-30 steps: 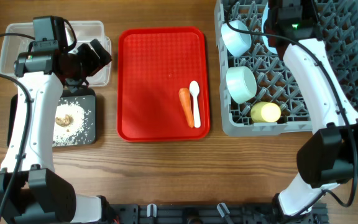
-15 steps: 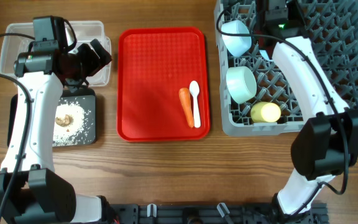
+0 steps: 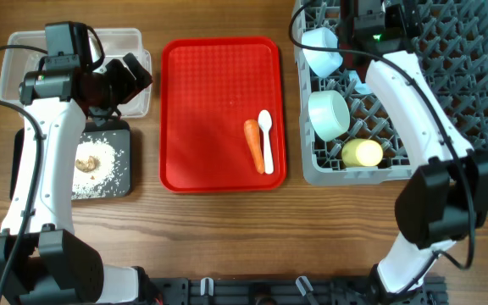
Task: Sort waste into correct bins and load items into the dishwasher rack
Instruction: 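Lift the white plate and stand it upright in the rack slots, then reach left gripper to the carrot on the red tray and grasp it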
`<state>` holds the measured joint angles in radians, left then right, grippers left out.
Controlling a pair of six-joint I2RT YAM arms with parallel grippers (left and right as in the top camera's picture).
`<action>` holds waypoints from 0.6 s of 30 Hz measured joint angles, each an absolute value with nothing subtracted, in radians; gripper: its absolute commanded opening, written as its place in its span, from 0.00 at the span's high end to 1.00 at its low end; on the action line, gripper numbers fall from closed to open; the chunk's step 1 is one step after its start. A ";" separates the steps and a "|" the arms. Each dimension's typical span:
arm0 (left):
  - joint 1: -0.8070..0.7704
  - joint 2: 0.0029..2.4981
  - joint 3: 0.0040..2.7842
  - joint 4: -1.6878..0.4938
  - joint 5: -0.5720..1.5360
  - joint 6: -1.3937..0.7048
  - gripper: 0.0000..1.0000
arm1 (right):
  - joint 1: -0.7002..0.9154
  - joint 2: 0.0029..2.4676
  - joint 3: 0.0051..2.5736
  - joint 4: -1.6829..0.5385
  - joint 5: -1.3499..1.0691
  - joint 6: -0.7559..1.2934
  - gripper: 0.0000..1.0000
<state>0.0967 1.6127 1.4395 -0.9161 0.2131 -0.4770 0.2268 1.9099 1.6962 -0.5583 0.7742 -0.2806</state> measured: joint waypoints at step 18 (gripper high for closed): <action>0.097 1.613 1.439 -0.916 0.213 -0.477 0.00 | 0.398 1.645 1.695 -0.887 0.094 0.057 0.00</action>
